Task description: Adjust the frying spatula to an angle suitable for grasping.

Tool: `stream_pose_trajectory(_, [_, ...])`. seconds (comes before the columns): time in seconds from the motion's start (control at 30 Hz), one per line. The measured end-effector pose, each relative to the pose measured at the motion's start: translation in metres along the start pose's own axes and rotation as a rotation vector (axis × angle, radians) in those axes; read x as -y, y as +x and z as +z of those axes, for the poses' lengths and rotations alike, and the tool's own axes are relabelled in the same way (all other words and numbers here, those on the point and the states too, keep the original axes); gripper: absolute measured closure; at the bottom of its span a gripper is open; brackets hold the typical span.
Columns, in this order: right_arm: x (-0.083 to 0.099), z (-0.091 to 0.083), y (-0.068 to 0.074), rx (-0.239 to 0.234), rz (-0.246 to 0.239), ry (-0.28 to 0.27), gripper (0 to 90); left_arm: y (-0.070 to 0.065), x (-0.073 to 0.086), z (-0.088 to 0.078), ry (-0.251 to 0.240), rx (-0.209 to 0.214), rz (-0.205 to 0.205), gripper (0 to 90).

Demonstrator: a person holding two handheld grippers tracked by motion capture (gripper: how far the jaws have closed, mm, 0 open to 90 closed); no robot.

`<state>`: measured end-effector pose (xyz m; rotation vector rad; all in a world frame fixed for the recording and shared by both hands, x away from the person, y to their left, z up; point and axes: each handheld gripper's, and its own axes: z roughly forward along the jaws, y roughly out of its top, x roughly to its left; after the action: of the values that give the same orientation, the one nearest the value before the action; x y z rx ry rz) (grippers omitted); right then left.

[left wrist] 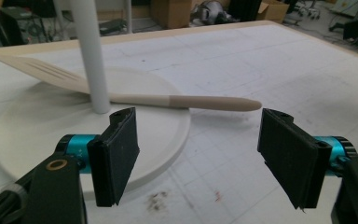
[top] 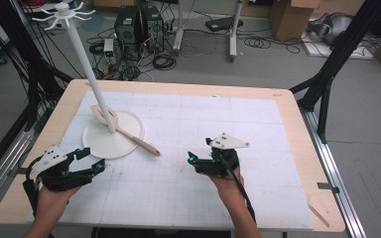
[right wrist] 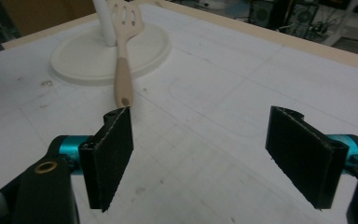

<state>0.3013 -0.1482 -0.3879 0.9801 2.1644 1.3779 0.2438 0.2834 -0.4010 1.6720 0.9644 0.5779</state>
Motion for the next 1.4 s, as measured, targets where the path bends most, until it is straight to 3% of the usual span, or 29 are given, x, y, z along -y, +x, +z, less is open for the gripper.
stream_pose_trajectory(0.2, [-0.013,0.048,0.012,-0.068,-0.006,0.044,21.0,0.012,0.006,-0.011,-0.012,-0.028,-0.033,29.2])
stream_pose_trajectory(0.23, [-0.015,0.065,0.017,-0.086,-0.009,0.079,21.0,0.014,0.007,-0.011,-0.008,-0.03,-0.037,29.2])
stream_pose_trajectory(0.3, [-0.016,0.083,0.023,-0.102,-0.024,0.113,21.1,0.017,0.009,-0.013,-0.008,-0.034,-0.054,29.2])
stream_pose_trajectory(0.37, [-0.016,0.089,0.025,-0.109,-0.026,0.124,21.2,0.02,0.009,-0.014,-0.012,-0.038,-0.066,29.3])
stream_pose_trajectory(0.4, [-0.018,0.107,0.032,-0.131,-0.033,0.156,22.1,0.021,0.01,-0.015,-0.012,-0.043,-0.069,29.6])
stream_pose_trajectory(0.47, [-0.019,0.115,0.035,-0.135,-0.042,0.174,23.0,0.022,0.01,-0.016,-0.017,-0.042,-0.08,29.6])
stream_pose_trajectory(0.5, [-0.02,0.129,0.041,-0.14,-0.059,0.208,26.2,0.023,0.011,-0.016,-0.016,-0.04,-0.079,30.1])
stream_pose_trajectory(0.57, [-0.02,0.134,0.042,-0.148,-0.064,0.217,28.1,0.023,0.011,-0.016,-0.017,-0.039,-0.08,30.2])
stream_pose_trajectory(0.63, [-0.018,0.149,0.048,-0.173,-0.079,0.247,37.2,0.022,0.011,-0.017,-0.019,-0.038,-0.078,30.4])
stream_pose_trajectory(0.77, [-0.016,0.156,0.049,-0.171,-0.07,0.265,41.6,0.023,0.011,-0.017,-0.022,-0.037,-0.084,30.6])
stream_pose_trajectory(0.87, [-0.013,0.16,0.046,-0.194,-0.053,0.276,53.5,0.023,0.011,-0.018,-0.022,-0.036,-0.083,30.7])
stream_pose_trajectory(0.93, [-0.013,0.161,0.046,-0.197,-0.054,0.281,55.9,0.023,0.011,-0.017,-0.021,-0.036,-0.084,30.8])
stream_pose_trajectory(0.97, [-0.012,0.162,0.046,-0.22,-0.048,0.286,62.8,0.023,0.011,-0.017,-0.018,-0.035,-0.081,30.9])
stream_pose_trajectory(1.07, [-0.012,0.162,0.048,-0.223,-0.063,0.285,67.0,0.022,0.011,-0.017,-0.015,-0.034,-0.079,31.0])
stream_pose_trajectory(1.2, [-0.012,0.161,0.047,-0.207,-0.062,0.269,67.5,0.021,0.011,-0.016,-0.012,-0.035,-0.069,31.5])
stream_pose_trajectory(1.3, [-0.017,0.156,0.049,-0.169,-0.062,0.211,67.7,0.02,0.011,-0.017,-0.011,-0.036,-0.065,31.5])
stream_pose_trajectory(1.4, [-0.021,0.153,0.048,-0.123,-0.087,0.201,67.7,0.02,0.011,-0.017,-0.012,-0.034,-0.068,31.5])
